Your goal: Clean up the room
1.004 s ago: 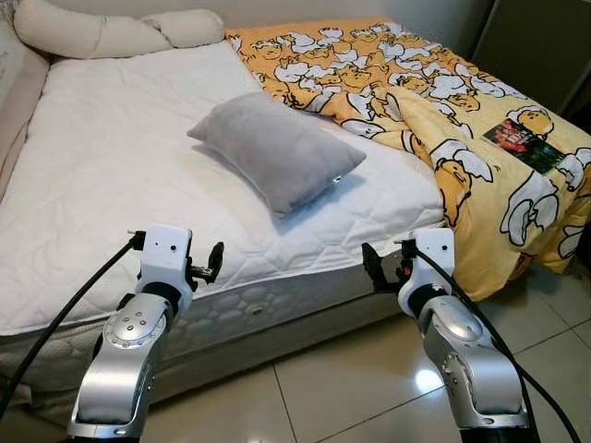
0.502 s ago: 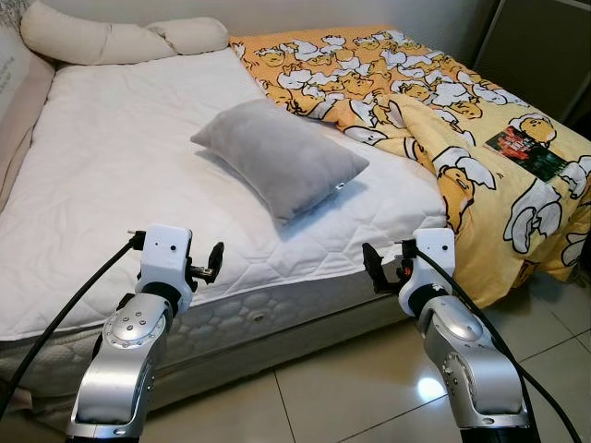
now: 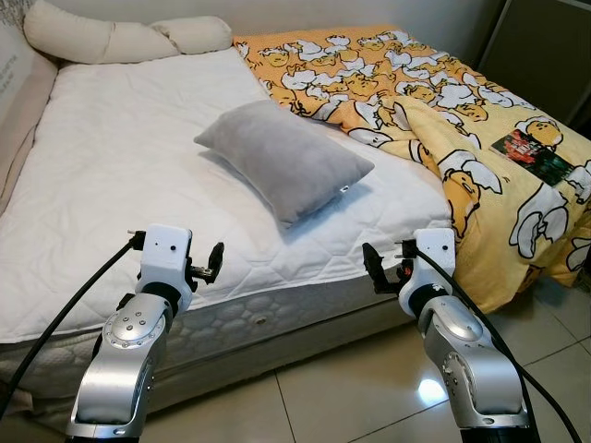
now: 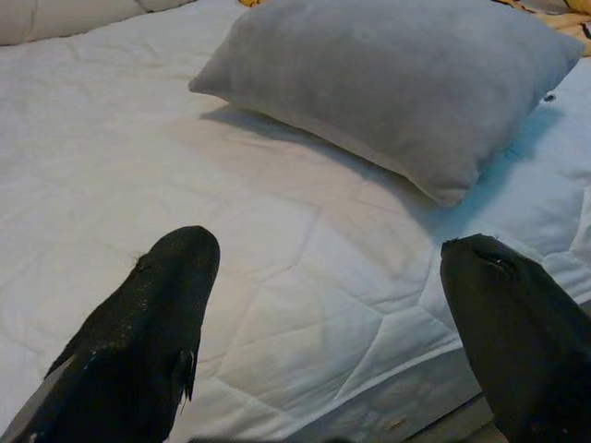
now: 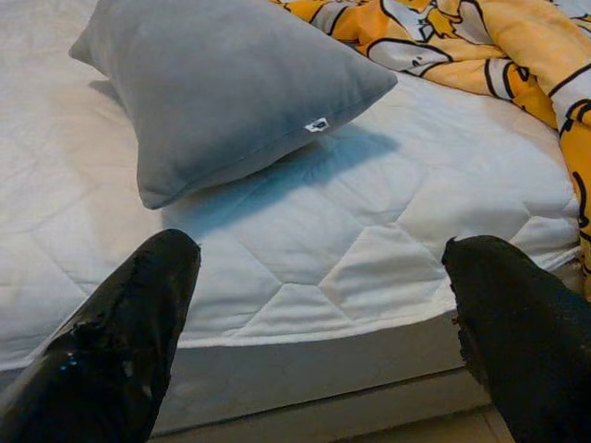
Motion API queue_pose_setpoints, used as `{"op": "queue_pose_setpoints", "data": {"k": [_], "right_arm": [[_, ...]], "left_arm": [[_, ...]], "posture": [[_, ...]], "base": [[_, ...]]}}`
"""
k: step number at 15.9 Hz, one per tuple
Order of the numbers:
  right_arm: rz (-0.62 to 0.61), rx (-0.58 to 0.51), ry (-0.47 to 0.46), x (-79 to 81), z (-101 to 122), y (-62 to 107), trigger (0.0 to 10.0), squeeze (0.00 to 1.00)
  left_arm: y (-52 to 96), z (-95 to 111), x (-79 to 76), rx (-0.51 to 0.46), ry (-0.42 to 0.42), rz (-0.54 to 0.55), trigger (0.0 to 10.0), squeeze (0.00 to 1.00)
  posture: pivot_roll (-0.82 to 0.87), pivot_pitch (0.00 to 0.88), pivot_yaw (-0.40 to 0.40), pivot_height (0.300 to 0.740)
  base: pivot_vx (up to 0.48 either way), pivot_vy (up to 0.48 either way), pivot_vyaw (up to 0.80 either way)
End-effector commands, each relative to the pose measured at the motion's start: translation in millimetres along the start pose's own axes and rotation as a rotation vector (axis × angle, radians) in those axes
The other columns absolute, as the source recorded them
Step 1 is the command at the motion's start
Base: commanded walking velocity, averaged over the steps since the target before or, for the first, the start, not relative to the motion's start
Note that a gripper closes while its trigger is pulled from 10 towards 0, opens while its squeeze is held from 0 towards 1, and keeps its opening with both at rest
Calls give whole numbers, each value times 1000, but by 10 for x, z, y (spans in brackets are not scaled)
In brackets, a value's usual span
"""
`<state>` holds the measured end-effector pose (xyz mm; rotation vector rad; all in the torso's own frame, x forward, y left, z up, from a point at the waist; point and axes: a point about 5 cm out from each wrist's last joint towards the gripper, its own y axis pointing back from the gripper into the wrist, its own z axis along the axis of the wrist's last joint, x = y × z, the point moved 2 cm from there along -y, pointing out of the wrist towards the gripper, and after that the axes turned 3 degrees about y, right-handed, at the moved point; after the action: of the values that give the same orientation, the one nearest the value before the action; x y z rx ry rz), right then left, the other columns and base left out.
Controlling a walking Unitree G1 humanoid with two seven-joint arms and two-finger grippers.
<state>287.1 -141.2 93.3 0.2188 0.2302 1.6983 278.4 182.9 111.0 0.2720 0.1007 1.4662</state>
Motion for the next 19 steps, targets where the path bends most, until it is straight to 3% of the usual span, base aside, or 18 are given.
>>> {"op": "queue_pose_setpoints", "data": {"k": [1, 8, 11, 16, 19], "right_arm": [[-7, -11, -1, -12, 35, 1, 10000, 0], [-11, -8, -6, -12, 24, 2, 10000, 0], [-16, -9, -11, -19, 21, 5, 10000, 0], [-24, -21, -14, -25, 32, 12, 10000, 0], [-17, -59, 39, -23, 91, 5, 10000, 0]], "left_arm": [[25, 20, 17, -6, 3, 5, 10000, 0], [29, 18, 22, -5, 11, 6, 10000, 0], [32, 15, 21, -5, 12, 5, 10000, 0], [37, 14, 33, -10, 18, 18, 10000, 0], [34, 19, 31, -20, 35, 18, 10000, 0]], "posture": [[-69, 0, 6, 740], [-69, 0, 8, 740], [-70, 0, 8, 740], [-71, 0, 13, 740], [-72, 0, 15, 740]], "base": [[352, 0, 0], [371, 0, 0], [398, 0, -735], [400, 0, 0], [400, 0, 0]]}}
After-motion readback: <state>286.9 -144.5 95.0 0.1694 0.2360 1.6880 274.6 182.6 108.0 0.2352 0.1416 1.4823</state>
